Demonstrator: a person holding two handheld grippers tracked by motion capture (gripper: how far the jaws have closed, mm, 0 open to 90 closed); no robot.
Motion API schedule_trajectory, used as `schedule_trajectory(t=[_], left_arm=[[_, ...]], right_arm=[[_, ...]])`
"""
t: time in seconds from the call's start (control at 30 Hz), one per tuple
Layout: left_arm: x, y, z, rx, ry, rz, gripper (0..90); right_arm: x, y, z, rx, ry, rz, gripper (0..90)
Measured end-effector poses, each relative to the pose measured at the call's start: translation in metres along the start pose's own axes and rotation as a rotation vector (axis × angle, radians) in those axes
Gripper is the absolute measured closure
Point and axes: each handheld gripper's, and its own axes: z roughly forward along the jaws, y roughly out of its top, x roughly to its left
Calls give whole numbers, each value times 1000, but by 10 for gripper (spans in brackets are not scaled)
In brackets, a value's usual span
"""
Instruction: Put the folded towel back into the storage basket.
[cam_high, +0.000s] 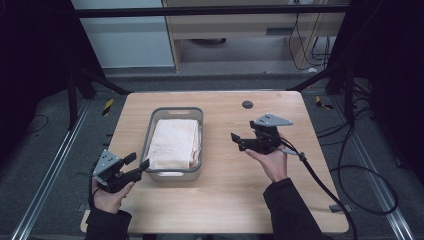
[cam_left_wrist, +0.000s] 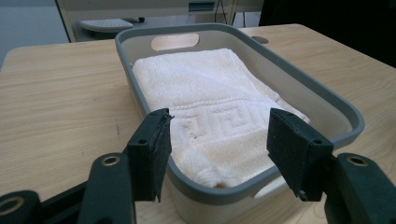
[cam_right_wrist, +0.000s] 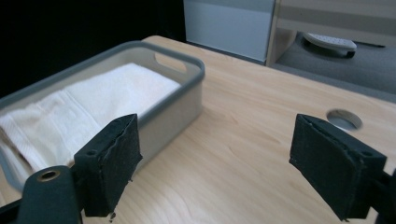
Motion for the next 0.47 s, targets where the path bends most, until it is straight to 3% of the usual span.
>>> schedule_trajectory(t=[0.47], left_arm=[[10,-25,-10,42,3,15,387]], right_arm=[[-44,-80,-54,72,-96,64,183]])
